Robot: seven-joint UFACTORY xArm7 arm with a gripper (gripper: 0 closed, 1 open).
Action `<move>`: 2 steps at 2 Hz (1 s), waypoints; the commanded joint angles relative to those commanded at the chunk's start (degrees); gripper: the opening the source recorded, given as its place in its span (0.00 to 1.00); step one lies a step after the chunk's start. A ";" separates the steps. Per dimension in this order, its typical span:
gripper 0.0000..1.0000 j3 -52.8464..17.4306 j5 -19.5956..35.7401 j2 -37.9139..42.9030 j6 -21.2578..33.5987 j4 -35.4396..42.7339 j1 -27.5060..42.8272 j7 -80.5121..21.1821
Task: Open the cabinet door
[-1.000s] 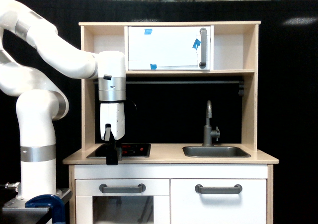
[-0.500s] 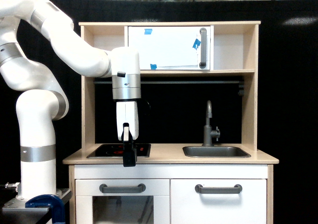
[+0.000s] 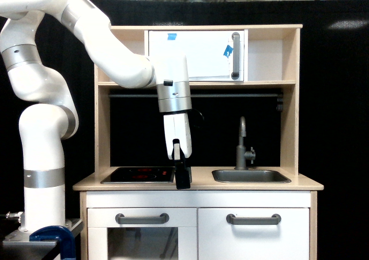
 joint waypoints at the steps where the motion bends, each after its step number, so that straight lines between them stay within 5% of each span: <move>1: 1.00 2.19 -0.20 15.16 -1.85 15.64 1.33 6.53; 2: 1.00 3.56 6.95 23.37 -2.14 25.12 0.79 0.33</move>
